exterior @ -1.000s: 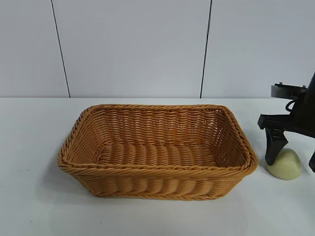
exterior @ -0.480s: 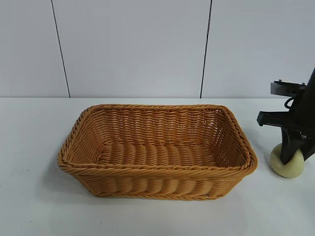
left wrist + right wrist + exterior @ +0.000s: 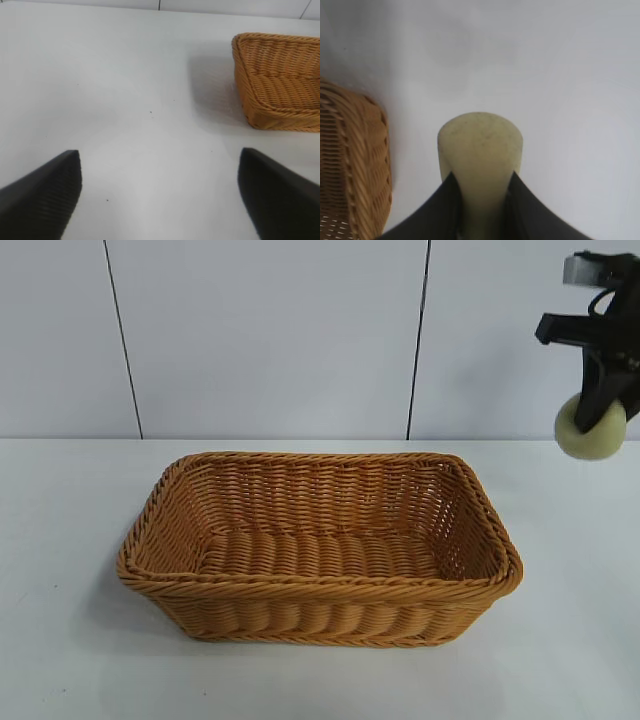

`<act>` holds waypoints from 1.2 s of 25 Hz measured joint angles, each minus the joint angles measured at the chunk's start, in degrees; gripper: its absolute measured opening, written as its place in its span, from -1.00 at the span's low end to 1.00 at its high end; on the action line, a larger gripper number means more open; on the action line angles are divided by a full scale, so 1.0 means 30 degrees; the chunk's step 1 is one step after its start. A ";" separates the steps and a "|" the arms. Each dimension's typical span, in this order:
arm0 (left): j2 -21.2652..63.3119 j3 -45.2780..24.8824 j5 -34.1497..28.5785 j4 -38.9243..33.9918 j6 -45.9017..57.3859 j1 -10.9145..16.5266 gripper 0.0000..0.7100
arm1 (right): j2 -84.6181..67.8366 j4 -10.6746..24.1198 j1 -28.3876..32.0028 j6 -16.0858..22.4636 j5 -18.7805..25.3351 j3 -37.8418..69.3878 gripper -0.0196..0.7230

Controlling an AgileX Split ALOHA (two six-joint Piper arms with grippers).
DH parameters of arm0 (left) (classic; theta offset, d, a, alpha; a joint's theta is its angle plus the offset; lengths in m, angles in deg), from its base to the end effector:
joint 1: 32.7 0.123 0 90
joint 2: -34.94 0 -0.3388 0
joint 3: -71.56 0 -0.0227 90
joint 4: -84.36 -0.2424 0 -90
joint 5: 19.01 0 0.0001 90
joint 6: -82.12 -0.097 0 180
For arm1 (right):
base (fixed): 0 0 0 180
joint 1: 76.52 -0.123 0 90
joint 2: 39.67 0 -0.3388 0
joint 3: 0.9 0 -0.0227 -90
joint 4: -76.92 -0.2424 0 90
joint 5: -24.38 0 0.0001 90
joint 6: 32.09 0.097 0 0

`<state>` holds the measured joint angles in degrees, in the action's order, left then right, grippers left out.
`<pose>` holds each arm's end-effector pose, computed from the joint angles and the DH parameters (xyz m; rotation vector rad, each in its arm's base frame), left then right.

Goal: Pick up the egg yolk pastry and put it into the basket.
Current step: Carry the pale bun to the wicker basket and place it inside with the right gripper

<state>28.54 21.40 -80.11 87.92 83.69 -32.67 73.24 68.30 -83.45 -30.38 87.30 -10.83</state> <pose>-0.0611 -0.0053 0.2683 -0.0257 2.0530 -0.0912 0.3925 0.0608 0.3096 -0.0567 2.8977 0.2331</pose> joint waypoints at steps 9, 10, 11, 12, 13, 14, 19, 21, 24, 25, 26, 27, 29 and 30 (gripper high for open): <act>0.0000 0.0000 0.0000 0.0000 0.0000 0.0000 0.74 | 0.0000 -0.0062 -0.5673 0.1195 -0.0984 0.0000 -0.56; 0.0000 0.0000 0.0000 0.0000 0.0000 0.0000 0.74 | 0.0044 -0.0062 -0.6272 0.1299 -0.1265 0.0000 -0.56; 0.0000 0.0000 0.0000 0.0000 0.0000 0.0000 0.74 | 0.0117 -0.0062 -0.6836 0.1400 -0.1541 0.0000 -0.56; 0.0000 0.0000 0.0000 0.0000 0.0000 0.0000 0.74 | 0.0213 -0.0062 -0.7261 0.1498 -0.1736 0.0000 -0.56; 0.0000 0.0000 0.0000 0.0000 0.0000 0.0000 0.74 | 0.0421 -0.0062 -0.7704 0.1660 -0.2002 0.0000 -0.56; 0.0000 0.0000 0.0000 0.0000 0.0000 0.0000 0.74 | 0.0675 -0.0062 -0.8067 0.1759 -0.2218 0.0000 -0.56; 0.0000 0.0000 0.0000 0.0000 0.0000 0.0000 0.74 | 0.2541 -0.0011 -0.8637 0.2202 -0.3666 0.0000 -0.56; 0.0000 0.0000 0.0000 0.0000 0.0000 0.0000 0.74 | 0.3675 0.0212 -0.8637 0.2337 -0.4118 0.0000 -0.56; 0.0000 0.0000 0.0000 0.0000 0.0000 0.0000 0.74 | 0.5013 0.0254 -0.8637 0.2336 -0.4372 0.0000 -0.56; 0.0000 0.0000 0.0000 0.0000 0.0000 0.0000 0.74 | 0.5319 0.0233 -0.8637 0.2336 -0.4465 0.0000 -0.56; 0.0000 0.0000 0.0000 0.0000 0.0000 0.0000 0.74 | 0.5635 0.0214 -0.8637 0.2336 -0.4485 0.0000 -0.56; 0.0000 0.0000 0.0000 0.0000 0.0000 0.0000 0.74 | 0.5856 0.0214 -0.8637 0.2336 -0.4530 0.0000 -0.56; 0.0000 0.0000 0.0000 0.0000 0.0000 0.0000 0.74 | 0.5955 0.0197 -0.8637 0.2336 -0.4573 0.0000 -0.55; 0.0000 0.0000 0.0000 0.0000 0.0000 0.0000 0.74 | 0.5955 0.0139 -0.8637 0.2354 -0.4573 0.0000 -0.51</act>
<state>28.54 21.40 -80.11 87.92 83.69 -32.67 91.11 68.72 -109.36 -23.31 73.58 -10.83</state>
